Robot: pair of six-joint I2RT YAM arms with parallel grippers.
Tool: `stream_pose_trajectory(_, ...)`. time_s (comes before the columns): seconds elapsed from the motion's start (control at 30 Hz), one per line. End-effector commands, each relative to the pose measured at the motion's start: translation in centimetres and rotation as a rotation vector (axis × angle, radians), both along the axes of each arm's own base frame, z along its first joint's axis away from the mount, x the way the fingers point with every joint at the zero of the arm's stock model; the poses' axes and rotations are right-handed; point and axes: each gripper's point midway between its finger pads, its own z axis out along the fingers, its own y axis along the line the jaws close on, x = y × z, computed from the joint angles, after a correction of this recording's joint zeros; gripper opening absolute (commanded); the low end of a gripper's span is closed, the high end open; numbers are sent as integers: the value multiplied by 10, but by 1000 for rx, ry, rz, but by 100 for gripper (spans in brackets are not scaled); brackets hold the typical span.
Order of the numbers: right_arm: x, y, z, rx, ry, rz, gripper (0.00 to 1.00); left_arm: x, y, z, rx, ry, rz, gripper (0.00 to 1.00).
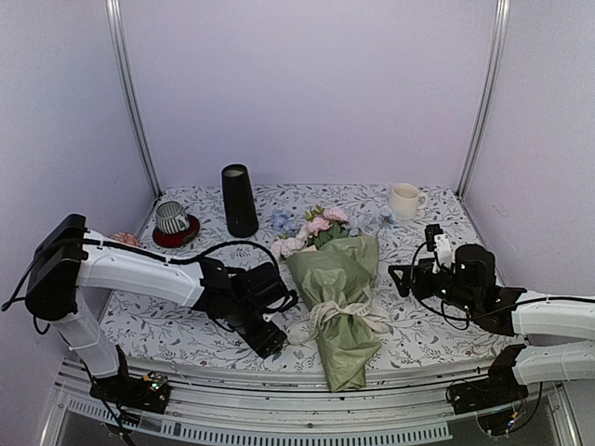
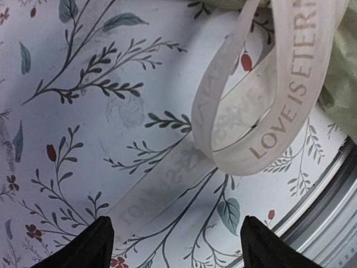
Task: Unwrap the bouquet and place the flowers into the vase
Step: Adjust the tied bouquet at the center of the board.
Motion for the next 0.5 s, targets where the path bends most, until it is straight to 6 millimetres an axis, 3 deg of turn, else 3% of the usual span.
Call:
stream_pose_trajectory(0.0,2,-2,4,-2,-19,-11,99,7,2,5,21,16,-33,81)
stream_pose_trajectory(0.17,2,-3,6,-2,-23,-14,99,11,12,-1,64,54,-41,80)
stream_pose_trajectory(0.47,2,-4,5,-5,-22,-19,99,15,5,-14,104,77,-68,78)
